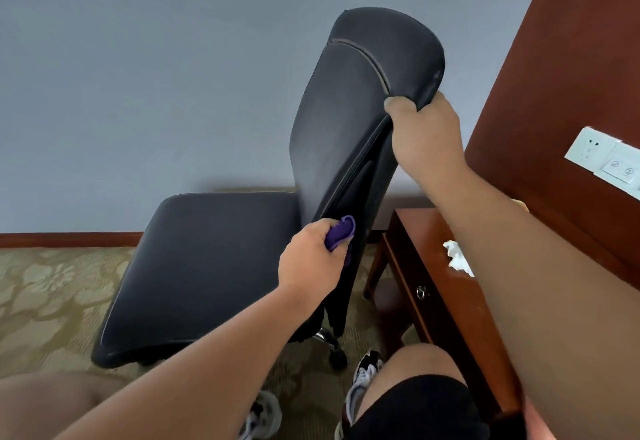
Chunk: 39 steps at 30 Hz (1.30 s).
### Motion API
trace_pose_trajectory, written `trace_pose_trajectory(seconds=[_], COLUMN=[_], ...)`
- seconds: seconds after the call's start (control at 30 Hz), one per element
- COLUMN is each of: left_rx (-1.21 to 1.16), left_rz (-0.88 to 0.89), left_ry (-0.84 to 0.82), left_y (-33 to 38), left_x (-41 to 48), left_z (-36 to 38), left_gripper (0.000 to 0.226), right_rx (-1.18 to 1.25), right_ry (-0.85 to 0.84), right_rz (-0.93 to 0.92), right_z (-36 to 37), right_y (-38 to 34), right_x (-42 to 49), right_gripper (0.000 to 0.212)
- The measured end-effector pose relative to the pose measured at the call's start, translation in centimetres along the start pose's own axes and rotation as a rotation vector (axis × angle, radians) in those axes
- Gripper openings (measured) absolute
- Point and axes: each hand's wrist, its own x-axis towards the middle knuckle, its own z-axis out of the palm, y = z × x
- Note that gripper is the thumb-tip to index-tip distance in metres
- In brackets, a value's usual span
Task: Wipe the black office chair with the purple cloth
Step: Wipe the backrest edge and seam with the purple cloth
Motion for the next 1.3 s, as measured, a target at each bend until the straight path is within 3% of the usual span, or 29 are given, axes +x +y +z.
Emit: trace_pose_trajectory(seconds=[0.17, 0.4, 0.67, 0.77, 0.87, 0.97, 1.17, 1.3], left_rx=[-0.171, -0.193, 0.245, 0.27, 0.104, 0.0, 0.282, 0.339], left_rz=[-0.025, 0.008, 0.102, 0.09, 0.105, 0.156, 0.268, 0.214], left_ry=[0.049, 0.058, -0.033, -0.061, 0.04, 0.136, 0.045, 0.007], left_y=[0.8, 3.7, 0.4, -0.1, 2.0, 5.2, 5.0, 1.8], left_x=[1.9, 3.6, 3.1, 2.7, 3.1, 4.3, 5.3, 4.7], left_z=[0.1, 1.9, 2.7, 2.0, 0.6, -1.0, -2.3, -2.4], left_gripper=[0.007, 0.012, 0.013, 0.015, 0.014, 0.017, 0.018, 0.02], right_rx=[0.012, -0.058, -0.05, -0.128, -0.304, -0.355, -0.449, -0.485], right_ry=[-0.034, -0.065, -0.069, -0.103, -0.196, -0.331, -0.591, -0.628], right_rz=[0.003, 0.007, 0.014, 0.003, -0.033, -0.055, 0.048, 0.108], right_z=[-0.3, -0.9, -0.9, -1.1, -2.0, -2.6, -1.4, -0.1], right_y=[0.7, 1.1, 1.6, 1.1, 0.7, 1.2, 3.3, 5.0], right_x=[1.9, 3.5, 3.8, 3.5, 2.6, 1.5, 0.8, 0.4], right_gripper=[0.029, 0.037, 0.043, 0.049, 0.058, 0.05, 0.038, 0.037])
